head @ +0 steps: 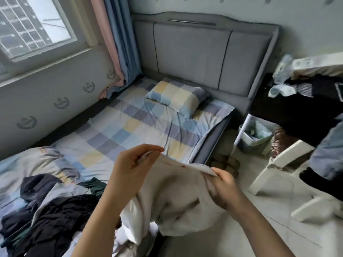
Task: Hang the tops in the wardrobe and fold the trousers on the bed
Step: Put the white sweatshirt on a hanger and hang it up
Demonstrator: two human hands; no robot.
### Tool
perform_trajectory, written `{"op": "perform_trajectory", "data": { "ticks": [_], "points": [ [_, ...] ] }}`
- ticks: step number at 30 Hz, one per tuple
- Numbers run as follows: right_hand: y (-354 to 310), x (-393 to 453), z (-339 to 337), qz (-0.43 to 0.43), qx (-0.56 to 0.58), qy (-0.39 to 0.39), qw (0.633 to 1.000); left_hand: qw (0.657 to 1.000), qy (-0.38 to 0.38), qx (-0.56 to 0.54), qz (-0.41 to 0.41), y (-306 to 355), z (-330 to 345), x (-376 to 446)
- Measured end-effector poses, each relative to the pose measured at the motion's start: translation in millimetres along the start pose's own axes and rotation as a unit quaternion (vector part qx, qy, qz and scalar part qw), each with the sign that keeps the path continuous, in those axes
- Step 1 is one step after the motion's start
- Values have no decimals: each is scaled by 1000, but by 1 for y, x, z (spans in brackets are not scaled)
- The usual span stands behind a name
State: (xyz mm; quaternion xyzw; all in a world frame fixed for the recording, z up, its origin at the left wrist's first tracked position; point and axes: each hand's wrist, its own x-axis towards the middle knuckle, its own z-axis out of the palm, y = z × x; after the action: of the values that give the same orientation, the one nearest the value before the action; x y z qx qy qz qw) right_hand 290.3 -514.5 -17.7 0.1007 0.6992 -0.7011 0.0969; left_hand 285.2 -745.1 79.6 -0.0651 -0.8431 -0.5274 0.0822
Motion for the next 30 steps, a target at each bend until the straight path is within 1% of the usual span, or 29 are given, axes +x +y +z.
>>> {"op": "perform_trajectory", "data": {
  "ticks": [2, 3, 5, 7, 8, 10, 12, 14, 16, 18, 19, 21, 23, 24, 25, 26, 27, 28, 29, 30],
  "points": [
    [-30, -15, -38, 3, 98, 24, 995, 1000, 8, 6, 16, 20, 25, 13],
    [-45, -23, -60, -9, 135, 37, 990, 1000, 1, 9, 21, 31, 43, 21],
    [-67, -38, -94, -24, 162, 42, 986, 999, -15, 32, 22, 46, 75, 30],
    [-85, -54, -129, -44, 147, 7, 988, 998, -43, 46, 22, 61, 118, 36],
    [-91, -60, -142, -53, 144, 4, 988, 997, -60, 43, 24, 67, 135, 38],
    [-95, -72, -180, -44, 176, 57, 982, 992, -122, 28, 29, 81, 181, 37],
    [-91, -85, -216, -15, 238, 135, 962, 983, -183, 14, 20, 93, 225, 32],
    [-90, -103, -251, 12, 294, 179, 939, 970, -243, -27, 11, 104, 268, 28],
    [-89, -124, -283, 27, 289, 220, 931, 953, -294, -76, -3, 110, 303, 28],
    [-89, -150, -314, 24, 261, 256, 931, 934, -345, -91, -7, 112, 333, 30],
    [-89, -162, -327, 20, 257, 273, 927, 927, -368, -70, 5, 112, 347, 33],
    [-86, -186, -356, 16, 257, 315, 913, 914, -401, 30, 53, 114, 386, 35],
    [-83, -206, -378, 11, 238, 339, 910, 900, -389, 145, 133, 119, 425, 34],
    [-80, -216, -390, 4, 221, 350, 910, 891, -383, 172, 172, 126, 448, 32],
    [-79, -223, -398, 6, 197, 356, 913, 890, -381, 177, 178, 133, 466, 30],
    [-78, -227, -403, 5, 156, 364, 918, 890, -385, 177, 166, 138, 478, 28],
    [-79, -234, -413, -1, 127, 386, 914, 885, -414, 157, 142, 150, 501, 24],
    [-78, -237, -419, -5, 102, 402, 910, 882, -454, 104, 73, 158, 515, 21],
    [-79, -240, -425, -1, 93, 428, 899, 862, -505, 22, -29, 170, 530, 19],
    [-76, -243, -434, 11, 82, 466, 881, 826, -544, -59, -136, 182, 547, 17]
  ]
}}
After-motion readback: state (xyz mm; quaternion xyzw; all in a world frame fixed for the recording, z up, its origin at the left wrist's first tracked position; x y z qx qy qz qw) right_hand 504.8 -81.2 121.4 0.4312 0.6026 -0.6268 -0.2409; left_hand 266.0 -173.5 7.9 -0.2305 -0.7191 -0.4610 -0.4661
